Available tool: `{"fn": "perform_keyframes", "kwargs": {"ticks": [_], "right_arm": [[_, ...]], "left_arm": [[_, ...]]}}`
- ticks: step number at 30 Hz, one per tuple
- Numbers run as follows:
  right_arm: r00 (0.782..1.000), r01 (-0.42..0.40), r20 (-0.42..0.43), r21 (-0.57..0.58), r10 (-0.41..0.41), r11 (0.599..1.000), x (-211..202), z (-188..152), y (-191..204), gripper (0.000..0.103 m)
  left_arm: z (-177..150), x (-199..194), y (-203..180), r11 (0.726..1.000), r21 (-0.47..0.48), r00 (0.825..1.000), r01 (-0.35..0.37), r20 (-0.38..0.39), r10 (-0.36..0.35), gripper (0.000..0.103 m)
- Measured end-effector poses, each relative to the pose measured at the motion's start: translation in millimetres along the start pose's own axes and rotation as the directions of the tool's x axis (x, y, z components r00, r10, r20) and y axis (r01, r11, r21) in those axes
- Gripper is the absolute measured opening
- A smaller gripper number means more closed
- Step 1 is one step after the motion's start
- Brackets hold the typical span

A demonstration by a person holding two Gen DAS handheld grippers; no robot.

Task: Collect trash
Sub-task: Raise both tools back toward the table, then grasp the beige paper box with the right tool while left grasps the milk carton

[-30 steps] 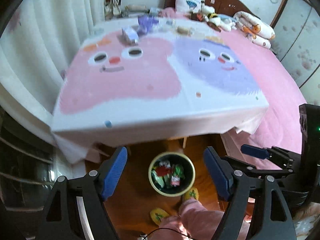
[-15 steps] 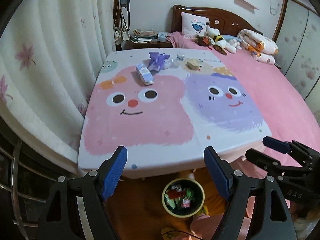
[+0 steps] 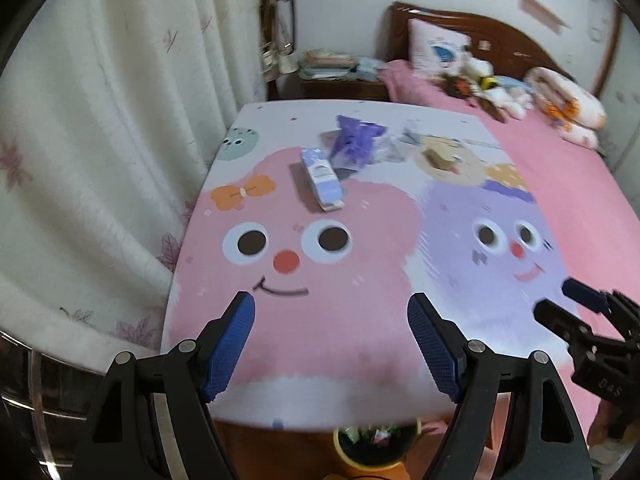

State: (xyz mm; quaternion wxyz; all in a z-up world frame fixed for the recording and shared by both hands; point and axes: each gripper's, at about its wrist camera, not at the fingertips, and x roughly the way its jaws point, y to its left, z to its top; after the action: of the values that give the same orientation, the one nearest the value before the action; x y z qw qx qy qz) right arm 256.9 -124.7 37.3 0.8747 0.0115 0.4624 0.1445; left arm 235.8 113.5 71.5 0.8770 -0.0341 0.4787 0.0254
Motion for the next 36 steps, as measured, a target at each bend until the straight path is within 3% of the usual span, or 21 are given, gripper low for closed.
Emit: {"fn": "perform_keyframes", "kwargs": {"ticks": [6, 13, 19, 24, 27, 33, 35, 36], "right_arm": [[0.995, -0.049, -0.086, -0.023, 0.047, 0.999, 82, 61, -62, 0.065], [0.988, -0.096, -0.126, -0.048, 0.089, 0.994, 165, 123, -114, 0.064], [0.99, -0.093, -0.117, -0.074, 0.084, 0.993, 212, 158, -142, 0.064], [0.99, -0.104, -0.109, -0.101, 0.093, 0.989, 239, 177, -159, 0.064], [0.988, -0.123, -0.111, -0.119, 0.11, 0.985, 252, 184, -164, 0.064], [0.982, -0.154, -0.133, -0.174, 0.132, 0.973, 274, 188, -162, 0.064], [0.983, -0.147, -0.14, -0.185, 0.122, 0.972, 279, 186, -158, 0.064], [0.983, -0.142, -0.142, -0.186, 0.116, 0.972, 282, 186, -158, 0.064]], "left_arm": [[73, 100, -12, 0.991, -0.106, 0.992, -0.08, -0.106, 0.069, 0.08], [132, 210, -26, 0.976, -0.114, 0.969, -0.188, -0.185, 0.165, 0.08], [155, 275, -26, 0.962, -0.131, 0.949, -0.241, -0.239, 0.205, 0.08], [163, 300, -21, 0.955, -0.14, 0.942, -0.261, -0.255, 0.22, 0.079], [164, 311, -18, 0.953, -0.156, 0.94, -0.259, -0.266, 0.212, 0.073], [160, 317, -7, 0.95, -0.217, 0.95, -0.225, -0.264, 0.165, 0.048], [160, 318, -6, 0.951, -0.222, 0.954, -0.216, -0.255, 0.157, 0.035], [160, 317, -6, 0.951, -0.223, 0.954, -0.217, -0.254, 0.158, 0.035]]}}
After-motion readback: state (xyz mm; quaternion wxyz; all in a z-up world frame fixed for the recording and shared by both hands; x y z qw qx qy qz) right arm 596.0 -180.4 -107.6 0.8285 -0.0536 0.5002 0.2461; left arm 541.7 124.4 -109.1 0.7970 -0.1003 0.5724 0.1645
